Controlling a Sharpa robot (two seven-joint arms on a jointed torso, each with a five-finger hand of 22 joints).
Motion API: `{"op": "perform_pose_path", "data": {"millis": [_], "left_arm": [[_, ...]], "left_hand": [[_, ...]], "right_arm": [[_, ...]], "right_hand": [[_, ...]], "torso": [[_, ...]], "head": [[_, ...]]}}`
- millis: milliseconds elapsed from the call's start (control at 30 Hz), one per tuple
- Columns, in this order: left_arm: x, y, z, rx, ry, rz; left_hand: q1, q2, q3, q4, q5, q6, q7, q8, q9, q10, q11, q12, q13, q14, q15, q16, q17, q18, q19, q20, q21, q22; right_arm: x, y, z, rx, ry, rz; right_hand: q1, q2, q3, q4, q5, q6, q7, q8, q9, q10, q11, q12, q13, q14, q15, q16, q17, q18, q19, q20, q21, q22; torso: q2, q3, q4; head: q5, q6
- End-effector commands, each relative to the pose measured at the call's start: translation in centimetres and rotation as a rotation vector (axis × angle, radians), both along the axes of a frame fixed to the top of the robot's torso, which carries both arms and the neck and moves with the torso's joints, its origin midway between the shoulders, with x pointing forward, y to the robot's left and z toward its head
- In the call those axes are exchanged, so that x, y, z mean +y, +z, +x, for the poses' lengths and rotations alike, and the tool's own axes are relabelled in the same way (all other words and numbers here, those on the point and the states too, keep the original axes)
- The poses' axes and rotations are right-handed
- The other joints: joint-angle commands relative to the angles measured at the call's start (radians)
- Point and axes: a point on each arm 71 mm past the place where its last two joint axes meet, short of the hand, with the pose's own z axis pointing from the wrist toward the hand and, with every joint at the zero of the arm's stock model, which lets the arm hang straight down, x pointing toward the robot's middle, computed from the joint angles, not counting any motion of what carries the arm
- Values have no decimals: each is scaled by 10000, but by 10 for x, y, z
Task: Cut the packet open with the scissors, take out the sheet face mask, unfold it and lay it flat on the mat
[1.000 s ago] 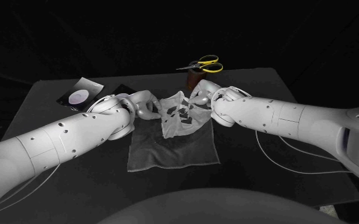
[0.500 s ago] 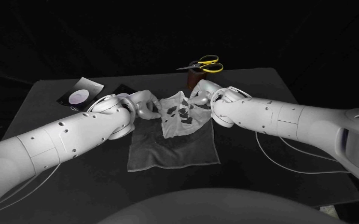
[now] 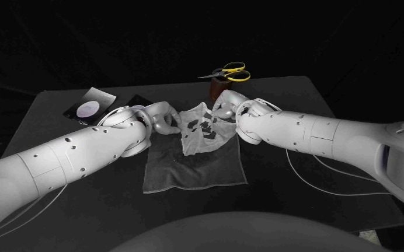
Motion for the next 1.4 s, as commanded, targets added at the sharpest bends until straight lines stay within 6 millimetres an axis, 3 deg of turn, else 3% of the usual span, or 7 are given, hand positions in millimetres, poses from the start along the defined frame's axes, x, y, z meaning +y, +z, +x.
{"op": "perform_pose_path", "data": {"millis": [33, 300, 1400], "left_arm": [[5, -14, -6, 760, 25, 637], [6, -14, -6, 827, 43, 701], [9, -16, -5, 992, 128, 883]], "left_hand": [[11, 80, -1, 5, 25, 40, 46, -26, -11, 9, 22, 54, 1, 566, 81, 42, 1545, -195, -9, 66, 51, 292], [11, 80, -1, 5, 25, 40, 46, -26, -11, 9, 22, 54, 1, 566, 81, 42, 1545, -195, -9, 66, 51, 292], [29, 123, 10, 21, 24, 74, 51, -61, -35, 14, 25, 61, 29, 570, 83, 44, 1556, -195, -11, 70, 55, 295]], "right_arm": [[4, -5, -3, -22, 303, -90], [-3, -2, -2, -346, 158, -29], [-15, 3, 0, 361, -307, 673]], "right_hand": [[163, 341, 311, -115, 70, -25, 45, 86, 110, 1041, 80, 35, 2631, 1060, 29, 35, 2626, 34, 28, -43, 57, 1247], [-109, 307, 732, -196, 67, -66, 61, 179, 275, 1041, 97, 35, 2631, 1060, 53, 35, 2626, 30, 39, -14, 101, 1256], [-436, 100, 844, -198, 66, -184, 36, 235, 417, 1041, 82, 35, 2631, 1060, 43, 35, 2626, 70, -51, -5, -96, 1200]], "torso": [[0, -7, 8], [-4, -6, 1], [-2, -9, 3]], "head": [[1, 0], [27, 0], [-7, 0]]}}
